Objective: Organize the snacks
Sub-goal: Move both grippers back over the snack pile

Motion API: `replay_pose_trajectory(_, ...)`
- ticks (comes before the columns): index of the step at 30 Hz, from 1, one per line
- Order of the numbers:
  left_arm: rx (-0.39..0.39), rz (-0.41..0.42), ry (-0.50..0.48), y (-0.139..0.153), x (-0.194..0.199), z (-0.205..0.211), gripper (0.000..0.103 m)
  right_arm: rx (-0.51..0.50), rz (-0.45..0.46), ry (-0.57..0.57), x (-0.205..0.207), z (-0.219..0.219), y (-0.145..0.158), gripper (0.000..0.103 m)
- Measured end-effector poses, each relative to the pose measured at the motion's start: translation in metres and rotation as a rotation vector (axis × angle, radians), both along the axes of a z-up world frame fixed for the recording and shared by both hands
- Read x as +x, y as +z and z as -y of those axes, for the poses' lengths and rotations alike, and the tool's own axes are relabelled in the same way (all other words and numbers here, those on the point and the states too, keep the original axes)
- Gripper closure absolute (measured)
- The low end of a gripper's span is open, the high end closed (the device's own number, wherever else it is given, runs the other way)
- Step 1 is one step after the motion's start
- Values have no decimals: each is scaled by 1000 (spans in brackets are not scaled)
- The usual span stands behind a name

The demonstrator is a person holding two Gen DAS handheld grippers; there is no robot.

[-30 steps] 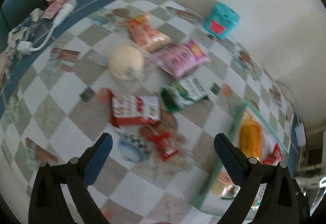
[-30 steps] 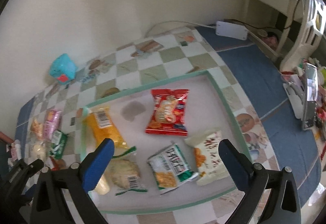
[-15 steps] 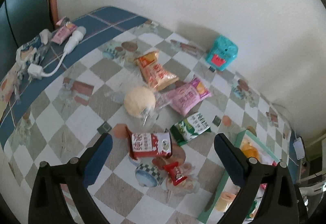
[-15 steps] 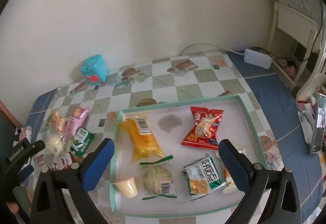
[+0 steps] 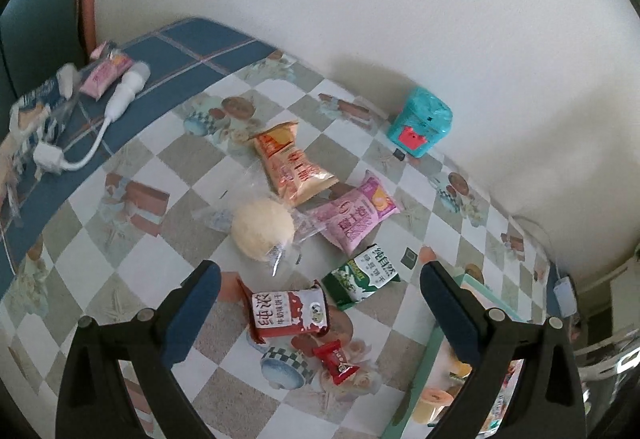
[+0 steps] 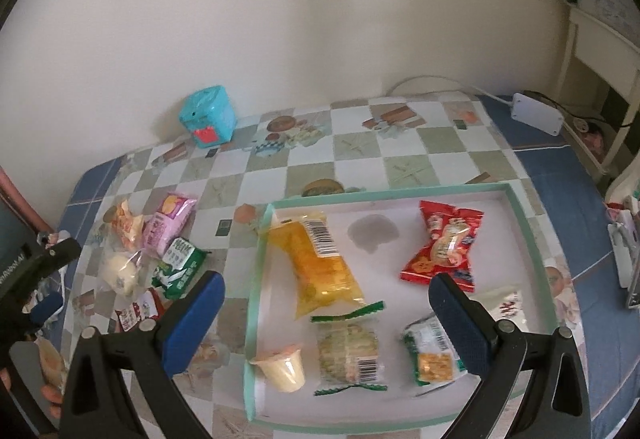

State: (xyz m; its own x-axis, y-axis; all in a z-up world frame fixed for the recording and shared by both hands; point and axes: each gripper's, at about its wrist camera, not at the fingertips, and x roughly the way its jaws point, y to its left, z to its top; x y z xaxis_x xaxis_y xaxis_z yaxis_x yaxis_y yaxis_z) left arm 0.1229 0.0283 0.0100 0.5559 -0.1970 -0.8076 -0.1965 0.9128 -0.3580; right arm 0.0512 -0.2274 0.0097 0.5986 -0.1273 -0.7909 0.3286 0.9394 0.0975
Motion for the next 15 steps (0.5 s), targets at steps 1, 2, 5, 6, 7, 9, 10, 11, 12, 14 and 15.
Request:
replay_pose_trajectory(1,-13,-7,11,-2,1,-4,3,10,-3,9,2,-3,-2,0)
replay_pose_trajectory(2,-31,-17,21,-5,2,-9,3,21,-7,22,6,-7,-4,0)
replay_pose_trajectory(5,-120,-50,63,-17,2,-26,3,31,-20,51,12,-21,-10,0)
replay_pose_trajectory(6,-146,-63,76,-22,1,-32,3,30,-25,63,13,-25,-12,0)
replay_pose_trajectory(7,-152,-73,86,-25,2,-35,3,28,-33,79,15,-31,-15,0)
replay_pose_trajectory(9,-154,-87,100,-29,2,-43,3,26,-46,108,18,-43,-19,0)
replay_pose_trajectory(10,-154,-90,96,-30,2,-47,3,30,-57,129,21,-50,-23,0)
replay_pose_trajectory(11,-152,-88,83,-30,1,-51,3,33,-64,147,22,-56,-26,0)
replay_pose_trajectory(12,-141,-81,75,-30,0,-56,3,33,-71,165,24,-62,-28,0)
replay_pose_trajectory(14,-114,-67,76,-31,-3,-67,3,28,-86,208,27,-77,-34,0)
replay_pose_trajectory(15,-105,-60,81,-34,-6,-75,3,29,-93,226,29,-84,-37,0)
